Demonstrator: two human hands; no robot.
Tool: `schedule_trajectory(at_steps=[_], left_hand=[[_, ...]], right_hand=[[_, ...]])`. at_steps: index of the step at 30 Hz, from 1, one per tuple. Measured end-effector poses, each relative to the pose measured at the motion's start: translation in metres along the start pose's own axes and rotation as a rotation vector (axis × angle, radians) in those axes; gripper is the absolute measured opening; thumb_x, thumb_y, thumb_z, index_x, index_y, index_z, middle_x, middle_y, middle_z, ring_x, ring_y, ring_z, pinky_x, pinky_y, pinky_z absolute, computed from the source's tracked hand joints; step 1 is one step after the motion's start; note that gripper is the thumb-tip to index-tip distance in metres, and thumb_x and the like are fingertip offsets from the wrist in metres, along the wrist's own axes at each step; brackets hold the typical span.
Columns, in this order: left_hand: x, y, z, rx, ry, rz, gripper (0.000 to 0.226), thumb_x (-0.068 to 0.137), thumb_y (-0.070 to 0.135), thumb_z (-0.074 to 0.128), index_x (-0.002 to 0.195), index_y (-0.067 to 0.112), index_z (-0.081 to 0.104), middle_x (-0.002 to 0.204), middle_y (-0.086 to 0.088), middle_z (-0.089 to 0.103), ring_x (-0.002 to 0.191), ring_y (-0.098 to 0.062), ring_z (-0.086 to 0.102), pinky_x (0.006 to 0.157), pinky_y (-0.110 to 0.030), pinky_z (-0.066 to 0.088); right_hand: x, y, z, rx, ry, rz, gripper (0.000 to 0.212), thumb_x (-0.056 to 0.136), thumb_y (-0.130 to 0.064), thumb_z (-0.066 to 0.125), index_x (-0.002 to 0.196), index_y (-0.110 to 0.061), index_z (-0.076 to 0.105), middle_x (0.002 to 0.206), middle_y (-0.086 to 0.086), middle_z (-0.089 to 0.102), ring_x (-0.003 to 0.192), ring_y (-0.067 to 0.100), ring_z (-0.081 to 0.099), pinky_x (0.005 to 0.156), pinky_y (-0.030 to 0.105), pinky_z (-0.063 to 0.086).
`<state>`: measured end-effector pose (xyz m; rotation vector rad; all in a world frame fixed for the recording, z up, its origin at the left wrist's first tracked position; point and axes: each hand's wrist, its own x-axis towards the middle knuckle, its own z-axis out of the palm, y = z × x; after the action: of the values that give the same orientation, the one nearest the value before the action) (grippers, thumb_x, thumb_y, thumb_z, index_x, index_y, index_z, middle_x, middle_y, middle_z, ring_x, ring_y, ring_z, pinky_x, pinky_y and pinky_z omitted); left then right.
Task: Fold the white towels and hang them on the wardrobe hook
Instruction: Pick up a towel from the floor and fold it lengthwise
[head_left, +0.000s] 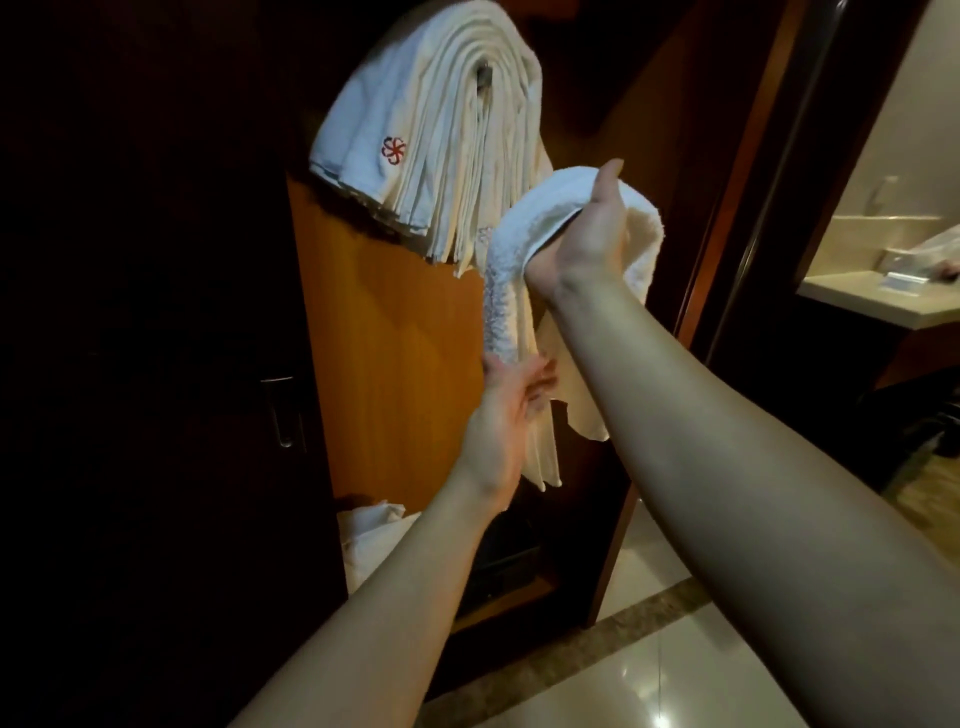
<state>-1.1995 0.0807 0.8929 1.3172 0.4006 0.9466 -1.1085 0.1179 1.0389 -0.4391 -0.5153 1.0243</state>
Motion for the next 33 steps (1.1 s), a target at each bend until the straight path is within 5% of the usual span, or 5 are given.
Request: schedule_trajectory(at_steps=[3, 8, 20, 30, 33], left_hand=[[0.02, 0.027, 0.017, 0.013, -0.075, 0.058, 0.104, 0.08, 0.085, 0.01, 0.158, 0.018, 0.023, 0.163, 0.001, 0.029, 0.151, -0.013, 0.022, 0.125, -0.042, 0.009], [0.045, 0.058, 0.018, 0.271, 0.056, 0.081, 0.117, 0.063, 0.099, 0.012, 0.157, 0.032, 0.024, 0.163, 0.005, 0.027, 0.151, -0.013, 0.019, 0.124, -0.039, 0.013], [0.122, 0.118, -0.025, 0.315, 0.414, 0.095, 0.089, 0.093, 0.075, 0.012, 0.152, 0.014, 0.038, 0.15, -0.01, 0.048, 0.141, -0.028, 0.041, 0.105, -0.03, 0.027], [0.245, 0.186, -0.057, 0.532, 0.425, 0.231, 0.11, 0.073, 0.096, 0.021, 0.152, 0.021, 0.04, 0.153, -0.009, 0.044, 0.14, -0.028, 0.042, 0.117, -0.049, 0.029], [0.284, 0.213, -0.068, 0.763, 0.368, 0.302, 0.103, 0.081, 0.089, 0.011, 0.151, 0.02, 0.041, 0.12, -0.003, 0.064, 0.111, -0.015, 0.057, 0.095, -0.033, 0.042]], right_hand=[[-0.001, 0.0, 0.018, -0.021, -0.01, -0.022, 0.091, 0.091, -0.065, 0.054, 0.158, -0.013, 0.024, 0.159, 0.021, 0.033, 0.143, 0.04, 0.038, 0.115, 0.061, 0.031], [-0.001, -0.011, 0.034, -0.111, 0.021, -0.086, 0.079, 0.097, -0.059, 0.051, 0.156, -0.012, 0.027, 0.157, 0.019, 0.036, 0.141, 0.039, 0.04, 0.113, 0.057, 0.036], [0.037, -0.068, -0.003, -1.179, 0.198, -0.173, 0.073, 0.103, -0.057, 0.038, 0.155, -0.006, 0.03, 0.16, 0.013, 0.033, 0.146, 0.027, 0.034, 0.118, 0.034, 0.024], [0.173, -0.106, -0.002, -1.419, 0.044, -0.3, 0.063, 0.104, -0.054, 0.037, 0.147, -0.009, 0.045, 0.15, 0.012, 0.048, 0.135, 0.024, 0.048, 0.118, 0.037, 0.032], [0.223, -0.119, 0.014, -1.47, -0.096, -0.33, 0.072, 0.099, -0.067, 0.034, 0.148, -0.016, 0.046, 0.149, 0.008, 0.05, 0.135, 0.021, 0.048, 0.119, 0.037, 0.03]])
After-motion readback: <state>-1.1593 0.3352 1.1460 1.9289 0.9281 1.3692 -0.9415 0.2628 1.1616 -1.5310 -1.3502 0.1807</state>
